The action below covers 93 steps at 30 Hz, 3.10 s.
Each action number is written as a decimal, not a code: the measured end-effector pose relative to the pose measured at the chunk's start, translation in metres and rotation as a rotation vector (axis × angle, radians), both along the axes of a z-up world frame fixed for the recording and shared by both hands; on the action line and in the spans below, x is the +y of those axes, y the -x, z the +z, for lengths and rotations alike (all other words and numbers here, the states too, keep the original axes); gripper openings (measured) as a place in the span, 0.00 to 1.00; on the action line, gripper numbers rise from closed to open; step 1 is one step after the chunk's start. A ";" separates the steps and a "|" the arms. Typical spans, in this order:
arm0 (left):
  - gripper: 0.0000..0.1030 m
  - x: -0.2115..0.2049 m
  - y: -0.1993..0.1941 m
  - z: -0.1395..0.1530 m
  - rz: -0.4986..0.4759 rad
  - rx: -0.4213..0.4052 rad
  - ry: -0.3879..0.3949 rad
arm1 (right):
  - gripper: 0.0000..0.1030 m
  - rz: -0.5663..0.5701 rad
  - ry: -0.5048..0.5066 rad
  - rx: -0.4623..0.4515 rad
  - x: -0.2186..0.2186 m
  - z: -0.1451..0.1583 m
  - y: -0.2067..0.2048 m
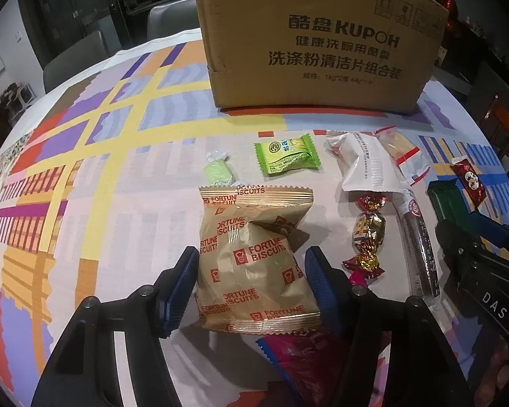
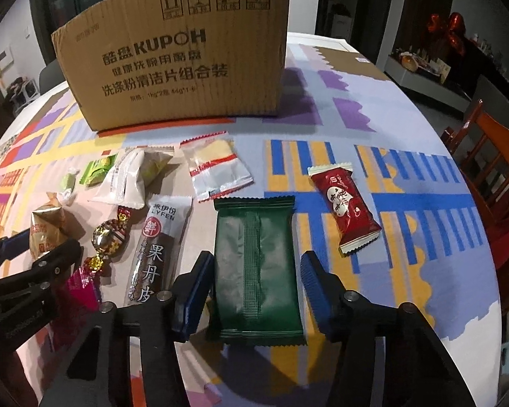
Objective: Organize snacks
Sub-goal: 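Close left tool on gold biscuit packet while right tool grasps green packet, then lift both packets and carry them over the cardboard box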
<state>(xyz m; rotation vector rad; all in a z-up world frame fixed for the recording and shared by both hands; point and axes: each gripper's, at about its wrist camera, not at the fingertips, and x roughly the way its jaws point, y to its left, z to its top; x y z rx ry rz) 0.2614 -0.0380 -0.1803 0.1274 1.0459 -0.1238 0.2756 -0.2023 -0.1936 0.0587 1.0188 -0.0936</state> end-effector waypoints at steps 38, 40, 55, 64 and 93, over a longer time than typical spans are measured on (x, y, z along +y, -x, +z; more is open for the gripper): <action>0.43 -0.004 0.015 0.033 -0.028 -0.063 0.020 | 0.45 0.012 -0.036 -0.073 -0.003 0.030 0.009; 0.43 -0.005 0.015 0.038 -0.027 -0.073 0.019 | 0.45 0.013 -0.035 -0.080 -0.004 0.033 0.010; 0.43 -0.005 0.013 0.071 -0.030 -0.137 0.015 | 0.45 0.019 -0.021 -0.154 -0.007 0.067 0.011; 0.43 -0.005 0.010 0.094 -0.031 -0.180 0.014 | 0.45 0.035 -0.010 -0.210 -0.006 0.092 0.006; 0.43 -0.005 -0.017 0.161 -0.032 -0.334 0.013 | 0.45 0.082 -0.010 -0.385 -0.005 0.162 -0.020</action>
